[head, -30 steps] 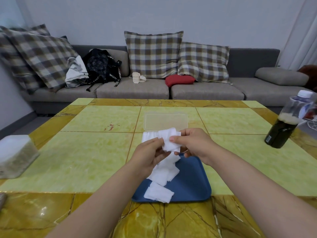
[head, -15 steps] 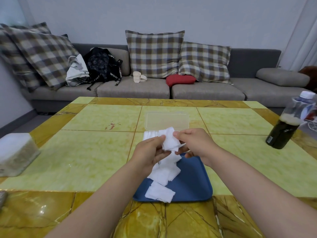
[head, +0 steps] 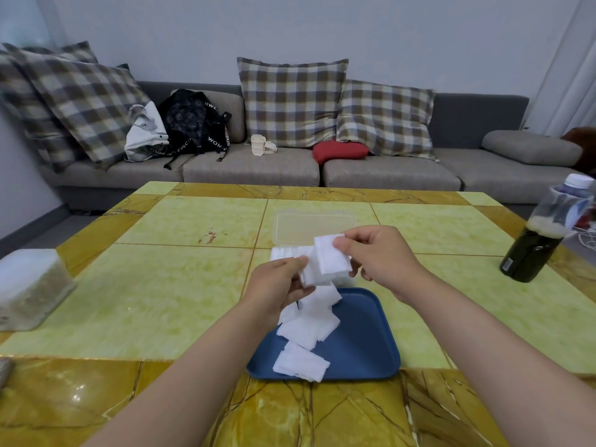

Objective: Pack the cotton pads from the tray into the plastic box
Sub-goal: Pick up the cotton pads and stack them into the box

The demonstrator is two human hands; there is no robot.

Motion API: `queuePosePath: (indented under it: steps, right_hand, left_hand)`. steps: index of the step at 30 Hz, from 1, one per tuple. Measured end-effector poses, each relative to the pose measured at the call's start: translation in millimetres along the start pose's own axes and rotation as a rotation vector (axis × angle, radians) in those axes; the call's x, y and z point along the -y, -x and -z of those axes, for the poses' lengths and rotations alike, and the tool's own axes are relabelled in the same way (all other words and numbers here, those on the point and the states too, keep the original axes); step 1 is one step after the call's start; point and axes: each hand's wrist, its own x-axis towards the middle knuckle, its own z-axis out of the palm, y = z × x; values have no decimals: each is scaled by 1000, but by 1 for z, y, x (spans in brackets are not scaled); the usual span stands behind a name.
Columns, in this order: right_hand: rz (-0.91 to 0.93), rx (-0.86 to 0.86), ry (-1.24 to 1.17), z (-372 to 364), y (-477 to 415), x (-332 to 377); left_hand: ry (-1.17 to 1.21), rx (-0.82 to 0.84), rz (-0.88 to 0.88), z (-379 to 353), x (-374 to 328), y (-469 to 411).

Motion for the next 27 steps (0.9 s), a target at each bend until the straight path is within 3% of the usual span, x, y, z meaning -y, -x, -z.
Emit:
queuePosePath:
  steps: [5,13,19,27]
  right_hand:
    - [17,0,50,-7,-2,-5]
    - [95,-50,217,-11,-7,-15]
    - [105,-89,320,-18,-9,-21]
    - [117,342,649,-50,8,-30]
  left_hand:
    - [-39,134,-7,-8,-1,10]
    - [1,196,19,-11,-4,11]
    - [-154,29,-21,1,-7,3]
    - [-90,-180,-103,25,-17,-7]
